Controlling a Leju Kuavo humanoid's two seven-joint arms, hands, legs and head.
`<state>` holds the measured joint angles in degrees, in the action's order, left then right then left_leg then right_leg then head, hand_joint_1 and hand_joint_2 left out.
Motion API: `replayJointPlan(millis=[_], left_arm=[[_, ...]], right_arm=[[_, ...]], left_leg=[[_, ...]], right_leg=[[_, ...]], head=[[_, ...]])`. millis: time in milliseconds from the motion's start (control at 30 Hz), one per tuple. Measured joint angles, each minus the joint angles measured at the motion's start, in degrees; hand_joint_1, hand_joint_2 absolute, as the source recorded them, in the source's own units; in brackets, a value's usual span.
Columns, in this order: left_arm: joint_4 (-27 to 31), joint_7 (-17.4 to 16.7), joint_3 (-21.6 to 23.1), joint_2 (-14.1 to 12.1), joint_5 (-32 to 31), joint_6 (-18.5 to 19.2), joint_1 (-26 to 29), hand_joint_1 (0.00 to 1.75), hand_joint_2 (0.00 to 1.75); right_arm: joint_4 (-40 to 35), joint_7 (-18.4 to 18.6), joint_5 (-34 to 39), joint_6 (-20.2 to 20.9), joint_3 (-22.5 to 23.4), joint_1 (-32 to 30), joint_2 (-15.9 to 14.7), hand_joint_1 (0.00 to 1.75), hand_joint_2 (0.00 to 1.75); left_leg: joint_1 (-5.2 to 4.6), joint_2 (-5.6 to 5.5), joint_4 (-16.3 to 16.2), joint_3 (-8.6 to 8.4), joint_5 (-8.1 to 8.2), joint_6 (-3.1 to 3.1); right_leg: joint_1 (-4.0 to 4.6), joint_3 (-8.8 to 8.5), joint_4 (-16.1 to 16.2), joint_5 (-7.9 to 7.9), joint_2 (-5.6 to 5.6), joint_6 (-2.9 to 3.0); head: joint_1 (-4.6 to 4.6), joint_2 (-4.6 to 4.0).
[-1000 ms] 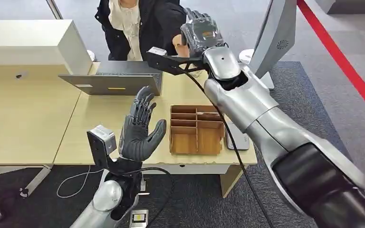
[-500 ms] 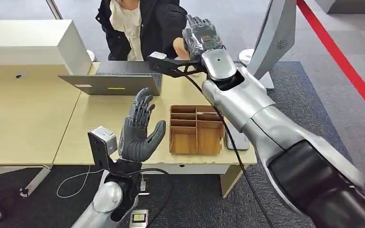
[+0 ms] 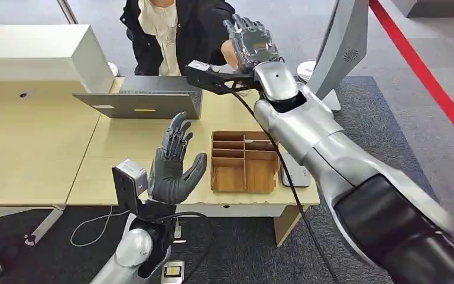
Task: Pass the card to the sensor for recognition and then transmit it.
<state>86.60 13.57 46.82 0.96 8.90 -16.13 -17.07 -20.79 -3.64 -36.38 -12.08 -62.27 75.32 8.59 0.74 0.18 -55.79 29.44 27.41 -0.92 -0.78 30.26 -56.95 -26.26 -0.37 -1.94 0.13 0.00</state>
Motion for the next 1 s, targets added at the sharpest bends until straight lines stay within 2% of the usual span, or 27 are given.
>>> replayJointPlan(millis=[100,200,267,367,567,767,1000], left_arm=[[0.0,0.9,0.0,0.0,-0.4,-0.8,0.0,0.0,1.75],[0.0,1.1,0.0,0.0,-0.4,-1.4,0.0,0.0,1.75],[0.0,1.1,-0.1,0.0,-0.3,-1.9,0.1,0.0,1.75],[0.0,0.9,-0.1,-0.1,0.1,-2.8,0.4,0.0,1.75],[0.2,0.9,-0.1,-0.5,0.7,-4.3,1.2,0.0,1.75],[0.2,1.1,-0.1,-0.8,0.9,-3.8,1.4,0.0,1.75],[0.2,1.3,-0.1,-0.8,0.9,-3.3,1.5,0.0,1.75]], right_arm=[[-0.1,-4.2,5.3,-5.5,1.8,-0.1,-0.6,0.0,1.75],[-0.9,-8.0,8.7,-9.1,3.8,-0.8,-1.5,0.0,1.75],[-2.3,-8.8,9.4,-11.0,5.2,-2.1,-2.4,0.0,1.75],[-4.7,-8.3,9.3,-12.0,6.7,-4.5,-4.1,0.0,1.75],[-12.3,-4.8,7.5,-11.8,8.4,-11.1,-9.1,0.0,1.75],[-19.0,-2.7,4.2,-9.7,9.7,-17.2,-14.6,0.0,1.75],[-24.7,-1.2,1.2,-7.8,10.6,-21.5,-18.9,0.0,1.75]], left_leg=[[0.0,0.01,0.0,0.0,0.0,0.0],[0.0,0.0,0.0,0.0,0.0,0.0],[0.0,0.0,0.0,-0.01,0.0,0.0],[0.0,0.01,0.0,-0.04,0.0,0.0],[0.0,-0.01,0.0,-0.06,0.01,0.0],[-0.01,0.01,0.0,-0.04,0.02,0.02],[0.0,0.0,0.0,-0.04,0.03,0.02]], right_leg=[[0.0,0.0,0.0,0.0,0.0,0.0],[0.0,-0.01,0.0,0.0,0.0,0.0],[0.0,-0.01,0.0,0.0,0.0,0.0],[0.0,-0.03,0.0,0.0,0.0,0.0],[0.0,-0.04,0.0,0.0,0.0,0.0],[-0.01,-0.04,0.0,0.0,0.0,0.0],[-0.01,-0.03,0.0,0.0,0.0,0.0]], head=[[0.0,0.0],[0.02,0.0],[0.0,0.0],[0.0,0.0],[0.0,0.0],[0.0,0.0],[0.0,0.0]])
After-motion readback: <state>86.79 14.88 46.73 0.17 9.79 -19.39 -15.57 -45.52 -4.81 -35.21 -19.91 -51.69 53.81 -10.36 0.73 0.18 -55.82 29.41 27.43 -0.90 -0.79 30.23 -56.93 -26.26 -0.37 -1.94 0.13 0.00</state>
